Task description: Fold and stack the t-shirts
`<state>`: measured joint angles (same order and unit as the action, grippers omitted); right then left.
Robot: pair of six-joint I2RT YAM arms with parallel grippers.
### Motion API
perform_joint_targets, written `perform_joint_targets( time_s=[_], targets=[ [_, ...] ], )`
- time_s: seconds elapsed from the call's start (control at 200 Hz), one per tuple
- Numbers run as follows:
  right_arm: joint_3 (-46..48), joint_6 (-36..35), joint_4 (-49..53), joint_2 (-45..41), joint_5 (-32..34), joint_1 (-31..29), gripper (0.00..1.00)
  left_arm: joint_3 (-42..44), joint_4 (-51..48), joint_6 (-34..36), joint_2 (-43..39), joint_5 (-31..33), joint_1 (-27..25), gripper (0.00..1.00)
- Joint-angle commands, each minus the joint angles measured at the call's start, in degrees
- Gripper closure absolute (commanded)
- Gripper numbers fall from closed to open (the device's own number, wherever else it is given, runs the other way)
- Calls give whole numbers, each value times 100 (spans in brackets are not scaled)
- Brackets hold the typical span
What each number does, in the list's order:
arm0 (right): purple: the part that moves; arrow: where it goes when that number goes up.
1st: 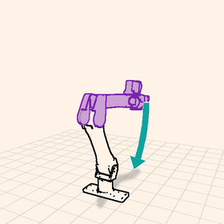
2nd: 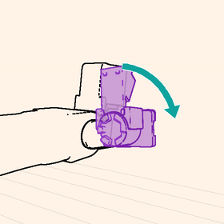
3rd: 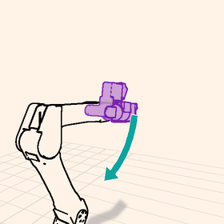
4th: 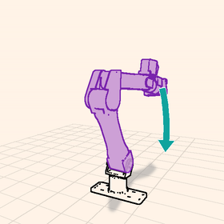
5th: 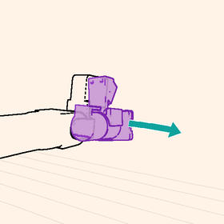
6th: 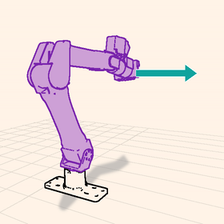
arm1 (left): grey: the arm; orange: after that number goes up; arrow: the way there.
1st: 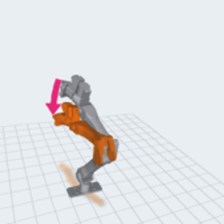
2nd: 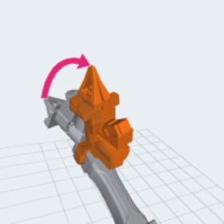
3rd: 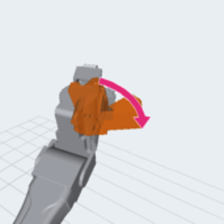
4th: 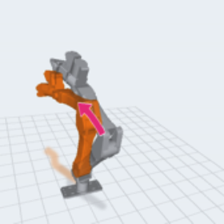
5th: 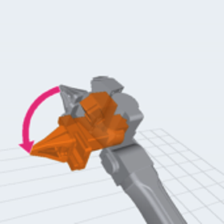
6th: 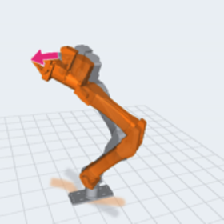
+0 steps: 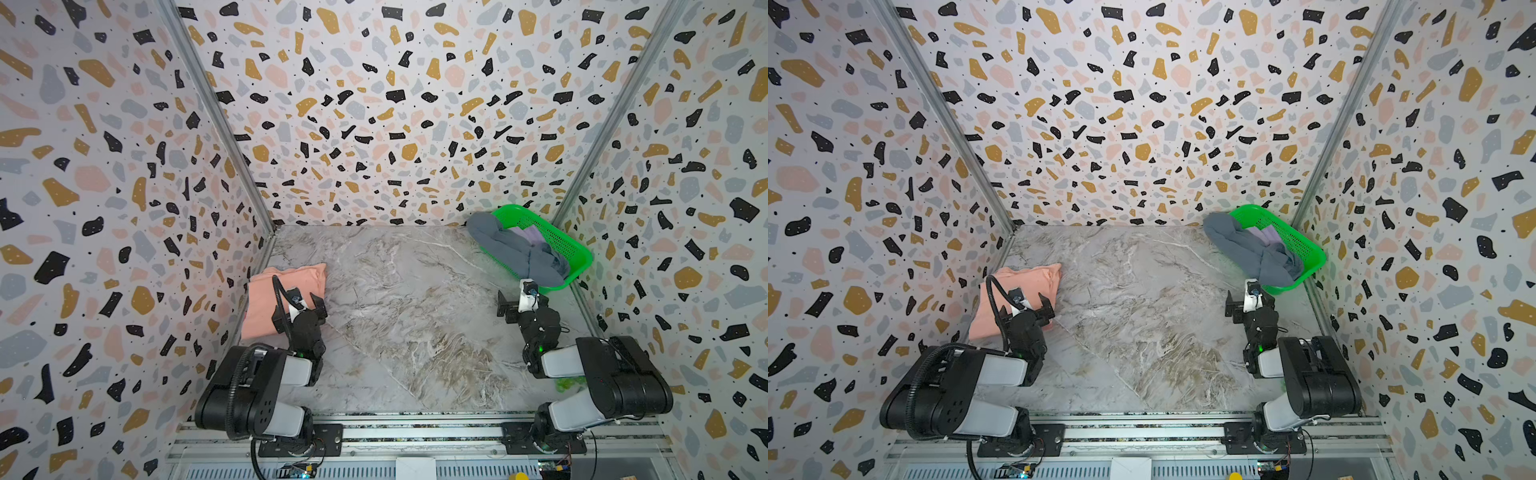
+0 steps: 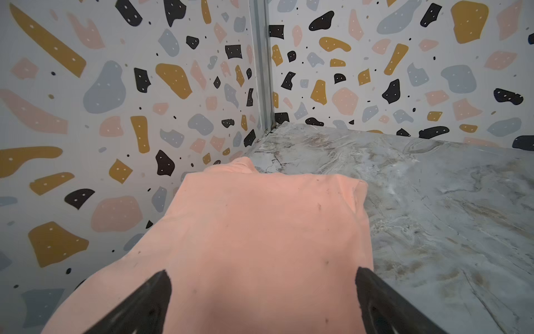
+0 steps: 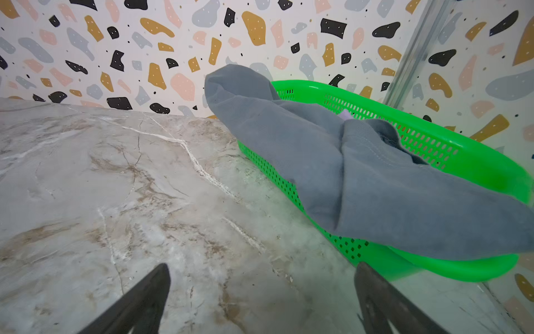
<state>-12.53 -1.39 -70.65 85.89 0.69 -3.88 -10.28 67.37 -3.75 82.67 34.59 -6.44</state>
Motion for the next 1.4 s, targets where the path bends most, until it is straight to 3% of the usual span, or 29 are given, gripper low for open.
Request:
perform_joint_targets(
  time_s=[0.0, 1.066, 1.106, 1.156, 1.232, 1.392],
  targets=[
    [17, 28, -3, -28, 15, -25, 1, 53, 353, -26, -84, 69, 20, 0],
    [93, 2, -47, -194, -16, -53, 1, 35, 380, 7, -201, 37, 20, 0],
    [-77, -21, 579, -517, 25, -91, 1, -212, -155, 75, -433, -53, 13, 0],
    [-493, 81, 1756, -977, 44, -92, 1, -739, -1622, 86, -925, -248, -10, 0],
    [-1019, 682, 3110, -1568, -55, -99, 1, -1449, -3236, -384, -1560, -519, -33, 1],
    [-1922, 2355, 5001, -2465, -428, -449, 1, -2478, -4652, -1436, -2325, -1022, -191, 1]
  ],
)
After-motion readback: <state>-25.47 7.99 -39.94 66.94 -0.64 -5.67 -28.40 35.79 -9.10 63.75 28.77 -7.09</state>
